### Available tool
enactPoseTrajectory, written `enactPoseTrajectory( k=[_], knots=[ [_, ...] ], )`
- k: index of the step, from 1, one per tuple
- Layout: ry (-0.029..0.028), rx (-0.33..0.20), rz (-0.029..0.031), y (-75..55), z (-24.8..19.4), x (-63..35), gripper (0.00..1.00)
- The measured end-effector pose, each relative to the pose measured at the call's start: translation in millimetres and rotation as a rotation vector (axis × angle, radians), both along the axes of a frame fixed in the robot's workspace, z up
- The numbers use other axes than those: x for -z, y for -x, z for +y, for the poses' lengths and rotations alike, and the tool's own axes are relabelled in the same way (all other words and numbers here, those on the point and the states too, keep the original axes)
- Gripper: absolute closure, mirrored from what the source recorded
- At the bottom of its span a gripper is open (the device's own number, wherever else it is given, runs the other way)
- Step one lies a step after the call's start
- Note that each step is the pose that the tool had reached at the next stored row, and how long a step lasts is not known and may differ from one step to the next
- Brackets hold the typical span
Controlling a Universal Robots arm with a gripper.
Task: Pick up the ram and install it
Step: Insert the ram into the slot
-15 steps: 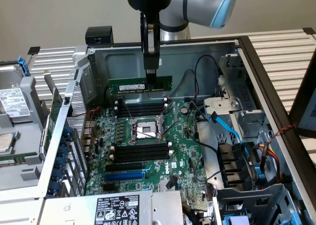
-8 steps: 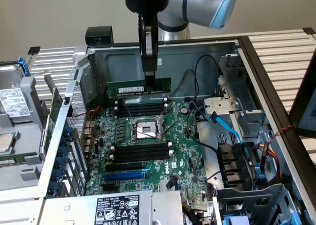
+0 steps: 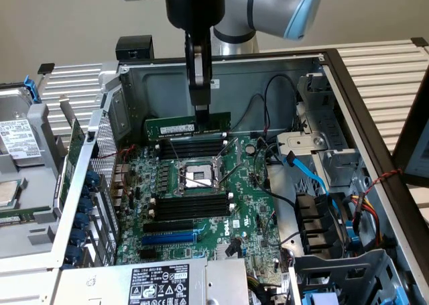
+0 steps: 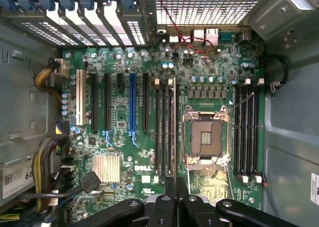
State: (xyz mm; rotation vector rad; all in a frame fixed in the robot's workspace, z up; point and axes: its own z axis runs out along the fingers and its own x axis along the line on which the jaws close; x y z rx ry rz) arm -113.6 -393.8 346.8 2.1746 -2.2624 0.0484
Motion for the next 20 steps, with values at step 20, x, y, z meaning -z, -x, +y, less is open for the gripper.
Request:
enactPoseTrajectory(
  k=[20],
  knots=[
    [0.0074, 0.040, 0.0020, 0.3, -0.2, 30.4, 0.88]
  ],
)
